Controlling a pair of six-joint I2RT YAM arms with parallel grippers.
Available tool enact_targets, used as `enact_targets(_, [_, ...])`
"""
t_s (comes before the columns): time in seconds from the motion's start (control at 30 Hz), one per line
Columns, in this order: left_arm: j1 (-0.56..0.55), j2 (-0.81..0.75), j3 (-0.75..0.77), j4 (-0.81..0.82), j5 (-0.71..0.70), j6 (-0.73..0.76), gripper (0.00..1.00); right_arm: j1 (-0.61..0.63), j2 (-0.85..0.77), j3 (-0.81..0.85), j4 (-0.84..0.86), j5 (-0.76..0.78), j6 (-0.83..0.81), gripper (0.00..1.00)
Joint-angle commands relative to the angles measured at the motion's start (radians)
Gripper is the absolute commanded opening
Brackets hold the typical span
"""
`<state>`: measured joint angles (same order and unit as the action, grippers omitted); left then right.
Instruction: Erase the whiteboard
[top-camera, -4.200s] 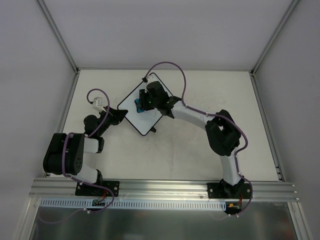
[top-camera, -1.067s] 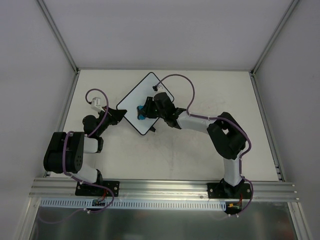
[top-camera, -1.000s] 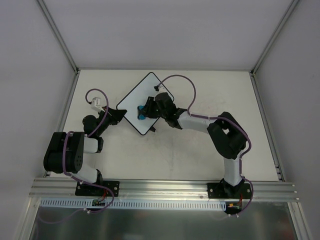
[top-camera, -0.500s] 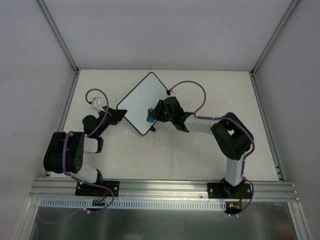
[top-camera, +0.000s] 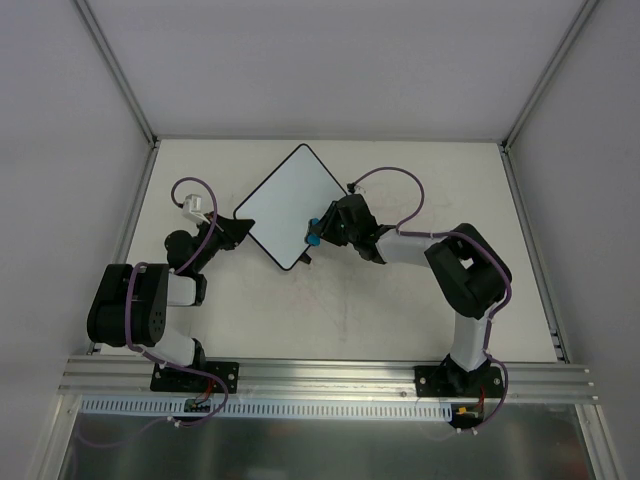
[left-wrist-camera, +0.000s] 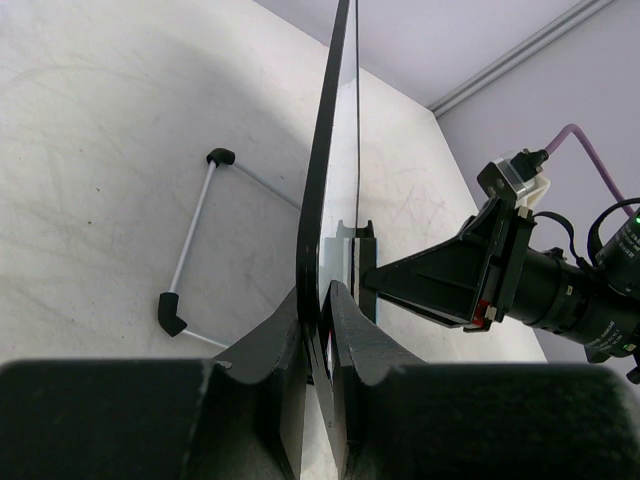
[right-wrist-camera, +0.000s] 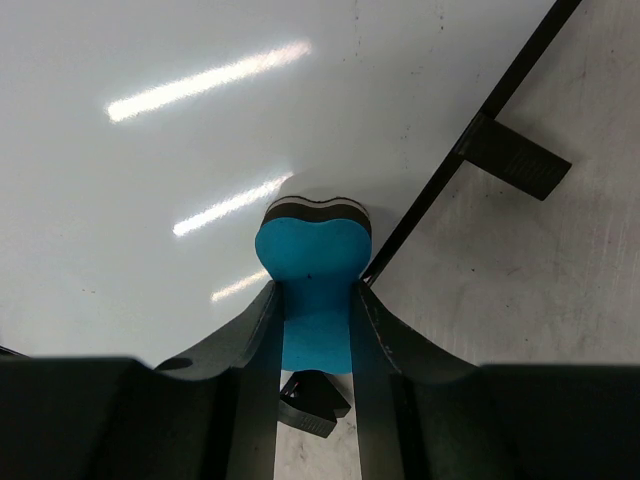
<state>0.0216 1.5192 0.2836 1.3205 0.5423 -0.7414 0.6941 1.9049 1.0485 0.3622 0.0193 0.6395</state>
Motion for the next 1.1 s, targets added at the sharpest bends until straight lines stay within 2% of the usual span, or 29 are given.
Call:
enact_targets(0.0, [0.011,0.001,-0.012,0.209,-0.001,0.053,0.00,-0.015,0.049,-0.036,-0.152,0.077,-0.003,0.00])
enact_targets(0.37, [0.014,0.006,-0.012,0.207,-0.001,0.053,0.00,-0.024,0.010,-0.035,-0.157,0.110,-0.040,0.00])
enact_targets(0.67, [0.018,0.006,-0.009,0.207,-0.001,0.051,0.00,-0.019,-0.220,-0.035,-0.279,0.264,-0.228,0.00])
enact_targets(0.77, [0.020,0.004,-0.009,0.207,-0.001,0.050,0.00,-0.021,-0.294,-0.027,-0.357,0.289,-0.291,0.00])
enact_targets(0.87, [0.021,0.006,-0.011,0.209,-0.001,0.050,0.00,-0.021,-0.322,0.022,-0.504,0.284,-0.339,0.00])
enact_targets(1.07, [0.024,0.006,-0.014,0.207,-0.007,0.043,0.00,-0.022,-0.285,0.099,-0.776,0.249,-0.442,0.00])
